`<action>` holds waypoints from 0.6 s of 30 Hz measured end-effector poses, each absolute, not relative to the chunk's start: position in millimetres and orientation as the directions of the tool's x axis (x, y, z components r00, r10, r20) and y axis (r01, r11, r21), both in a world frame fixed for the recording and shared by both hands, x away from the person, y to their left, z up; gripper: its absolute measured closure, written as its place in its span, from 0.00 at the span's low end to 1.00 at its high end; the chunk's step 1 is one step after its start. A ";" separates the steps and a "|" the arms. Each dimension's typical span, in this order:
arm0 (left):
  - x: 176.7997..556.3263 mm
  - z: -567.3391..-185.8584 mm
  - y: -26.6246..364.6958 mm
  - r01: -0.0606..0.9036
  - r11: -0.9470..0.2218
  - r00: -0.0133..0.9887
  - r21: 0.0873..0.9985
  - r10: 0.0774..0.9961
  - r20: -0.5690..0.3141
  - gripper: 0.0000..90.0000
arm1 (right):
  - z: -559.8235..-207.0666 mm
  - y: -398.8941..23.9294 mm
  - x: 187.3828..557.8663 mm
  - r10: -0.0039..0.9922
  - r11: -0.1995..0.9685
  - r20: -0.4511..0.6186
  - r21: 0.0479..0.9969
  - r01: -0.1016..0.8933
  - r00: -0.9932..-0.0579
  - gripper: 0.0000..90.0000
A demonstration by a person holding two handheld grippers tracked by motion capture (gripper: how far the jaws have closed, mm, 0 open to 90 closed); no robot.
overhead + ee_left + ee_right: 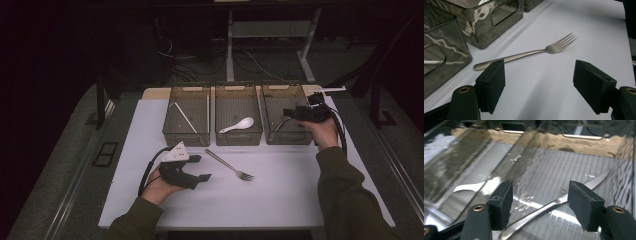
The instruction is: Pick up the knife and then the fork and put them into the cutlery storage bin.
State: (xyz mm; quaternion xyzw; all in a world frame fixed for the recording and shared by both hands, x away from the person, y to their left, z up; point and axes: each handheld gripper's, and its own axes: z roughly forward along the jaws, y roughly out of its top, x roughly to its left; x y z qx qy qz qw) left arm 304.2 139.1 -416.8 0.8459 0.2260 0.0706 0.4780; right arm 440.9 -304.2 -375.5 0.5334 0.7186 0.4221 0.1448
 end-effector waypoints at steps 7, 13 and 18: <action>305.2 -415.6 138.6 0.304 -0.456 0.886 0.836 0.458 -0.071 0.41 | -367.4 -304.9 400.6 0.843 0.098 0.220 0.835 0.541 -0.492 0.34; 312.5 -414.0 133.3 0.299 -0.481 0.882 0.824 0.469 -0.046 0.66 | -368.8 -303.8 367.0 0.815 0.144 0.182 0.856 0.497 -0.549 0.31; 325.5 -413.9 126.6 0.313 -0.500 0.878 0.807 0.476 -0.045 0.88 | -378.6 -299.8 344.7 0.800 0.204 0.144 0.848 0.489 -0.583 0.29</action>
